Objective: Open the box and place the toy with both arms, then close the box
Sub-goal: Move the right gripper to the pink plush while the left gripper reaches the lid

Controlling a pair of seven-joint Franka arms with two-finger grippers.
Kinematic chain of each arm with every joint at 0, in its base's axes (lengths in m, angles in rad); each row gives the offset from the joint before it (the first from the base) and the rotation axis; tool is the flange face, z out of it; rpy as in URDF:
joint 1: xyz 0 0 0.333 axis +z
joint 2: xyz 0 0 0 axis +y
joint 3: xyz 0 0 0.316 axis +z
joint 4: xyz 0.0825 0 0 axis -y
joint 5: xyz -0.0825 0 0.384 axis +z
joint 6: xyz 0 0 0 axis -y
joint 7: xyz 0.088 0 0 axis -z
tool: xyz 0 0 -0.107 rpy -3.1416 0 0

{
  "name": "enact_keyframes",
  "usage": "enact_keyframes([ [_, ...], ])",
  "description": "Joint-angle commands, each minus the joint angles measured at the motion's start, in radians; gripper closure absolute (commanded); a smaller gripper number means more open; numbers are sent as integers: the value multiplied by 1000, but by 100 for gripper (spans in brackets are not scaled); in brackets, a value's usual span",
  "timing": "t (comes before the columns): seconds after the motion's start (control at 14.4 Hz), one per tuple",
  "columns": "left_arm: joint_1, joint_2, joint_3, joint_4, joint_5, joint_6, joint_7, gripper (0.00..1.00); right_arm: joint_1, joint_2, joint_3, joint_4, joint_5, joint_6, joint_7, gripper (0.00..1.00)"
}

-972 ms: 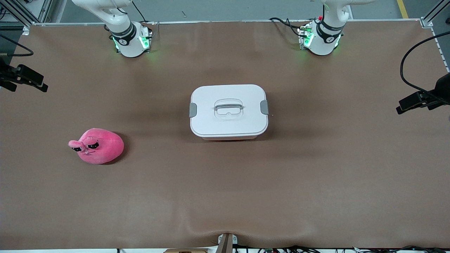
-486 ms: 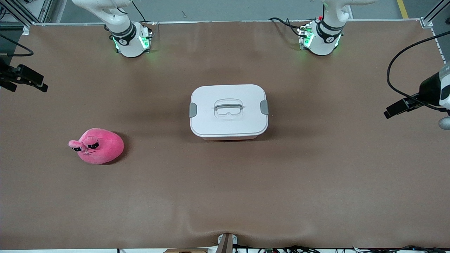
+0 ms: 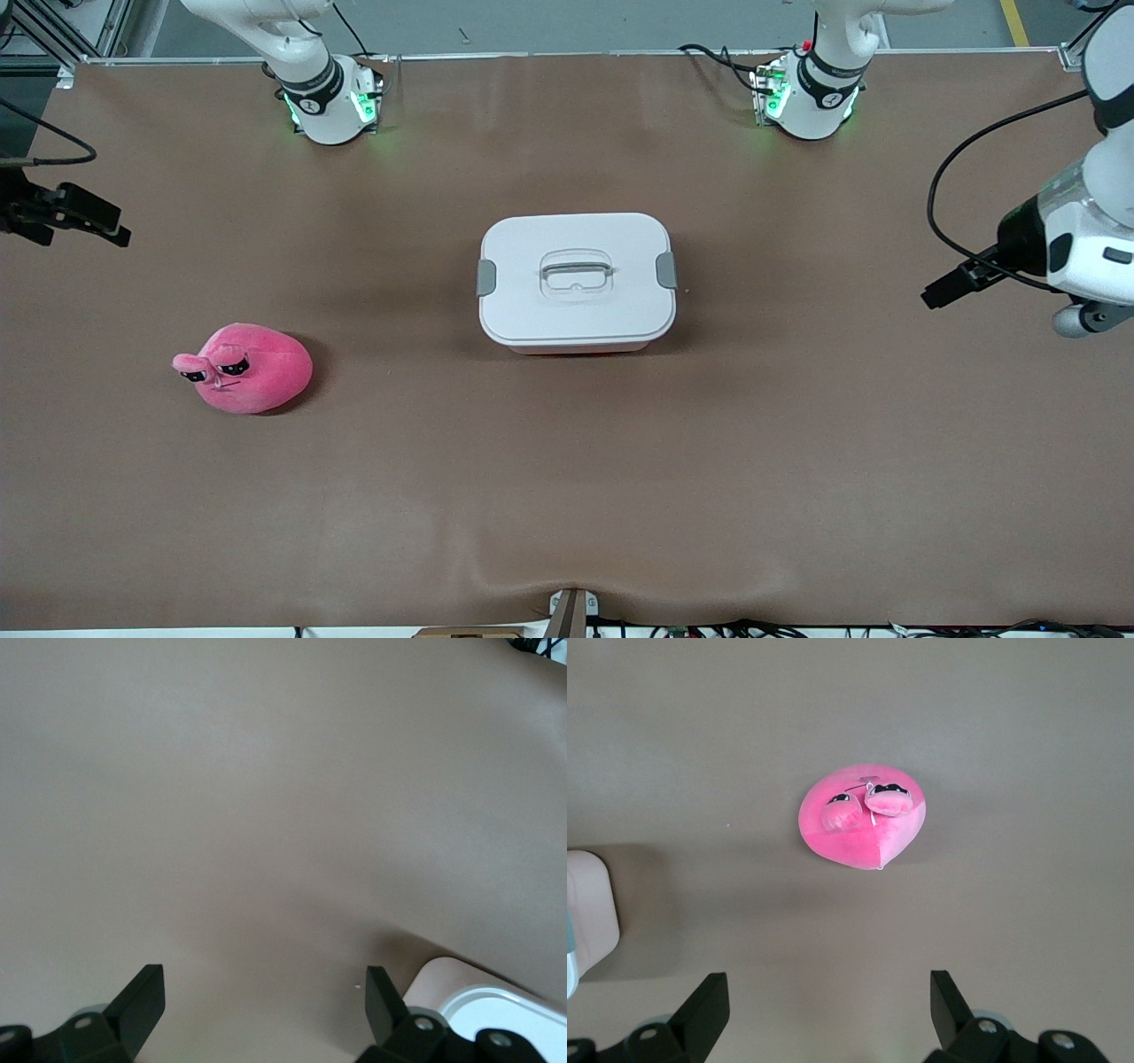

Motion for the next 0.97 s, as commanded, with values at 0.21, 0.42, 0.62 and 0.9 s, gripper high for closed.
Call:
enact_keyframes([
  [0.21, -53, 34, 0, 30, 5, -2, -163, 0, 17, 160, 2, 26, -5, -4, 3, 0],
  [0.42, -82, 43, -6, 30, 2, 7, -266, 0, 37, 190, 2, 27, -5, -1, 1, 0],
  [0.62, -105, 51, -4, 30, -39, 12, -349, 0, 40, 222, 2, 27, -3, 14, -11, 0],
  [0.9, -156, 72, -4, 30, -41, 20, -478, 0, 35, 251, 0, 18, -14, 73, -36, 0],
])
